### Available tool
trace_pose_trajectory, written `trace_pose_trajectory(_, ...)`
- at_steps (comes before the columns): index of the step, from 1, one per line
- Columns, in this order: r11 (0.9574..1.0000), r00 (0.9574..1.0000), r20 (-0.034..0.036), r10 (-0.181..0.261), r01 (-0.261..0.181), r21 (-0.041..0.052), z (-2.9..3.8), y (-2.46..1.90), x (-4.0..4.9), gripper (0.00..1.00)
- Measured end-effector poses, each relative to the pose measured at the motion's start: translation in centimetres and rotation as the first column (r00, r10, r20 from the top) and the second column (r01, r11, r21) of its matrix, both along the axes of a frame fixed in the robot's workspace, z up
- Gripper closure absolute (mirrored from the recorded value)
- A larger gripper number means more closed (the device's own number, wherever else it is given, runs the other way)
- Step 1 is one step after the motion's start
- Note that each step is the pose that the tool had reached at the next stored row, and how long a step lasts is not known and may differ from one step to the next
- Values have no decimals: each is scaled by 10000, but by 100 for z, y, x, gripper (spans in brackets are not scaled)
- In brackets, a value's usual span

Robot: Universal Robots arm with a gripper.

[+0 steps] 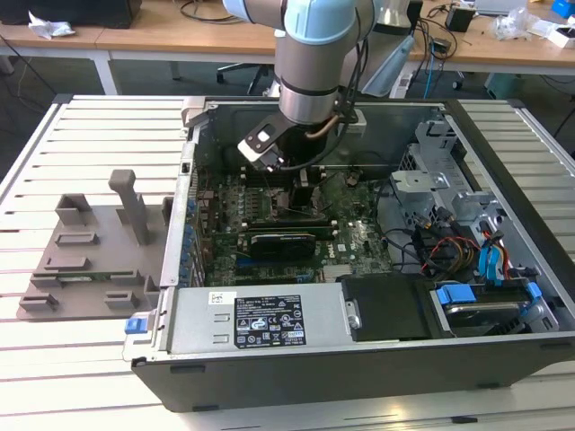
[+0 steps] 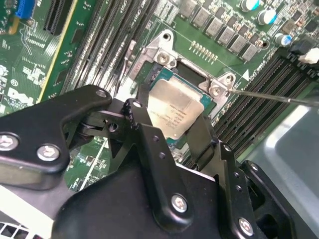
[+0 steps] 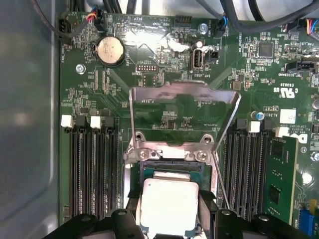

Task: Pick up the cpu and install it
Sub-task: 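Place the cpu into insertion slot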

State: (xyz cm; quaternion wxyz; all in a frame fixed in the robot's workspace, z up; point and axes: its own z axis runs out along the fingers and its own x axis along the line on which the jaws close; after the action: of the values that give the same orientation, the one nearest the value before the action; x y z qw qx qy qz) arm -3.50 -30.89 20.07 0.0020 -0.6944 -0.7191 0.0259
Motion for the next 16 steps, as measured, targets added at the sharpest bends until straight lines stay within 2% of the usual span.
trace_pose_trajectory(6, 10000, 10000, 0, 85, -85, 3, 0, -21, 1, 44)
trace_pose_trajectory(16, 10000, 10000, -4, 83, -83, 8, 1, -24, 16, 44)
